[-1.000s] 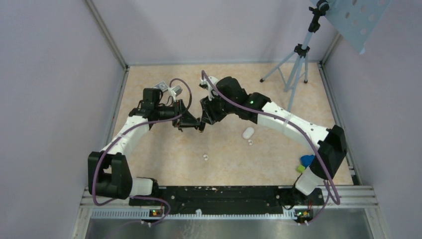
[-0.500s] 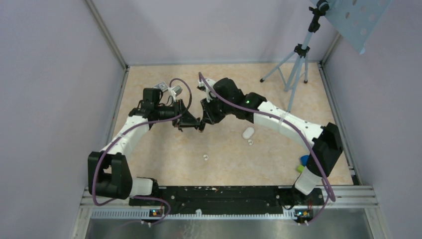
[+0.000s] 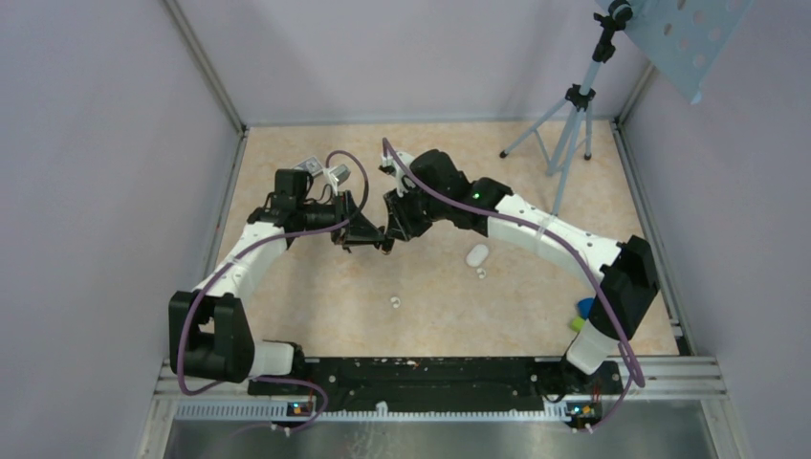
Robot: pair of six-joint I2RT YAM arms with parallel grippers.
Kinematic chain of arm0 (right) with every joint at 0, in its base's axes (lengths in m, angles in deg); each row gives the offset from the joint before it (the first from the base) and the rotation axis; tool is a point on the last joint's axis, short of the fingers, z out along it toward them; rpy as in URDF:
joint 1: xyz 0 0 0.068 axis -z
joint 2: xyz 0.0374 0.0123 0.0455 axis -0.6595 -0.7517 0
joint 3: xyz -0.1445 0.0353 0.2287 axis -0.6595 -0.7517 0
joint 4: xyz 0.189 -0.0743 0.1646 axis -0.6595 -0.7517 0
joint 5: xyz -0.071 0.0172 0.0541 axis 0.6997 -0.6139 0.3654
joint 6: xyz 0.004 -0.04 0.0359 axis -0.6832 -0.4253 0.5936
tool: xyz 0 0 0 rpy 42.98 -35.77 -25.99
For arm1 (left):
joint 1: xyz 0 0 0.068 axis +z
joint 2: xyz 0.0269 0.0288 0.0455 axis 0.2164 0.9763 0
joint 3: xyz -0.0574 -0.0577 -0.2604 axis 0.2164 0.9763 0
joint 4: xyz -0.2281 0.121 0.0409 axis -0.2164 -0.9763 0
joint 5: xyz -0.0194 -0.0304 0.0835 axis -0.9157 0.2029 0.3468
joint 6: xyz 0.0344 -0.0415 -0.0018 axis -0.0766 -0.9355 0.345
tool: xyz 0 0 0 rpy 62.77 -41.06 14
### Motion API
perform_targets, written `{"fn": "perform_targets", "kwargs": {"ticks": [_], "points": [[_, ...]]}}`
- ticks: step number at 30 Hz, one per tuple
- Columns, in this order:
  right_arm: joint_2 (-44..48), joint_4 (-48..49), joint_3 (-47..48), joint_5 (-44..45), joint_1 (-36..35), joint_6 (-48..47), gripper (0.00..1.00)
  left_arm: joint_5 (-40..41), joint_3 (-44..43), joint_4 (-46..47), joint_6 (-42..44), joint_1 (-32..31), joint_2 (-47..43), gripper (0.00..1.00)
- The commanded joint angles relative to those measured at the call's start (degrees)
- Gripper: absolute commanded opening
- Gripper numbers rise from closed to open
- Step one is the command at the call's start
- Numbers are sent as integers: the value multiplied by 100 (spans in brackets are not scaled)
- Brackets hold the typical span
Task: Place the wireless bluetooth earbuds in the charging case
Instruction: Adjust the right earbud in the right side groove of the charging case.
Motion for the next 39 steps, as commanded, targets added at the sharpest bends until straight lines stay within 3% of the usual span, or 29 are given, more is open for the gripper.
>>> {"fn": "perform_targets", "kwargs": {"ticks": [1,23,31,39], "points": [[216,137,54,-107,-93,74,31,-81,-185,120,110,21,-14,0],[408,-116,-110,214,-177,63,32,-85,-192,101,145,21,13,0],[642,-159,-188,556,-169,38,43,-78,-170,92,154,21,-6,0],[597,185,-171,269,-161,391,44,-77,-198,101,145,21,39,0]]}}
